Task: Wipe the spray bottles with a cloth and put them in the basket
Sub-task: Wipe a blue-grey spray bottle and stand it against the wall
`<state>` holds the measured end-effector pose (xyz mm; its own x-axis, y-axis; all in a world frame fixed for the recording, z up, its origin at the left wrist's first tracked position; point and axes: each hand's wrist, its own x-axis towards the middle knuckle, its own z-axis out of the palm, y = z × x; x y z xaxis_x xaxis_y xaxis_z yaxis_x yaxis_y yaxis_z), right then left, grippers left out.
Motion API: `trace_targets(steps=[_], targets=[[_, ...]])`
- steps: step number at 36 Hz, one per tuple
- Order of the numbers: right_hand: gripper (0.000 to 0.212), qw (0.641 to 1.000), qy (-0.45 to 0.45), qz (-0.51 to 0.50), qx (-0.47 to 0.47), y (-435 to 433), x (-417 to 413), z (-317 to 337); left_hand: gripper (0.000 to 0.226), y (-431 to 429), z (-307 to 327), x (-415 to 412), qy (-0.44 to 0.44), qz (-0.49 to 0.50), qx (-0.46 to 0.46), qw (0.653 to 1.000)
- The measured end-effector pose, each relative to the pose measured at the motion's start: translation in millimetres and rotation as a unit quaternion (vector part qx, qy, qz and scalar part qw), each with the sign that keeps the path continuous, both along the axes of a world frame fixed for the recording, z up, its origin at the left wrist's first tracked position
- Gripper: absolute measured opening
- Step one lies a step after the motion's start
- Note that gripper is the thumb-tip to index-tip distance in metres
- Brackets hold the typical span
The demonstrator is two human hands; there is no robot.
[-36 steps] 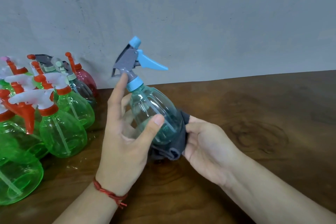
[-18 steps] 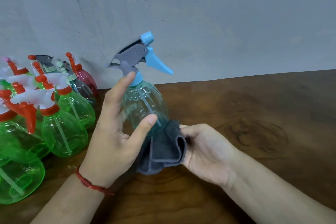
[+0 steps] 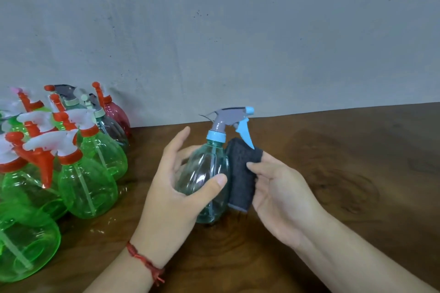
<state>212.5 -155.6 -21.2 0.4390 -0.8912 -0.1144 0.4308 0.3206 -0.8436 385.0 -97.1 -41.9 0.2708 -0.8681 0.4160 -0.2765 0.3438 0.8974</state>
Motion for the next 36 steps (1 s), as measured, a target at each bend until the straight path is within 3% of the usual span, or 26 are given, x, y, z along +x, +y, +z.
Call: trace_targets(steps=[4, 7, 9, 11, 14, 17, 23, 27, 31, 36], targets=[[0.037, 1.000, -0.005, -0.028, 0.009, -4, -5, 3, 0.097, 3, 4, -3, -0.005, -0.019, 0.031, 0.999], [0.037, 0.988, 0.013, -0.150, -0.026, -9, -7, 6, 0.096, 4, 4, -4, -0.031, -0.014, 0.053, 0.998], [0.041, 0.961, 0.060, -0.244, -0.119, -9, -10, 9, 0.093, 4, 4, -5, -0.042, -0.007, 0.066, 0.997], [0.048, 0.901, 0.156, -0.289, -0.285, -9, -15, 11, 0.093, 4, 4, -8, -0.048, -0.005, 0.081, 0.996], [0.059, 0.798, 0.286, -0.237, -0.474, -16, -20, 2, 0.097, 6, 4, -15, -0.025, -0.023, 0.102, 0.994], [0.051, 0.736, 0.398, -0.122, -0.533, -20, -19, -9, 0.097, 7, 4, -22, 0.001, -0.041, 0.126, 0.991], [0.051, 0.677, 0.427, -0.045, -0.598, -26, -22, -3, 0.094, 7, 6, -20, 0.013, -0.034, 0.125, 0.991], [0.052, 0.638, 0.468, -0.082, -0.606, -27, -23, -1, 0.092, 8, 6, -21, 0.004, -0.037, 0.114, 0.993], [0.052, 0.638, 0.476, -0.139, -0.589, -23, -20, 0, 0.081, 10, 6, -22, -0.081, -0.031, 0.087, 0.992], [0.053, 0.729, 0.381, -0.168, -0.544, -26, -29, 1, 0.078, 13, 2, -18, -0.214, -0.015, 0.058, 0.975]])
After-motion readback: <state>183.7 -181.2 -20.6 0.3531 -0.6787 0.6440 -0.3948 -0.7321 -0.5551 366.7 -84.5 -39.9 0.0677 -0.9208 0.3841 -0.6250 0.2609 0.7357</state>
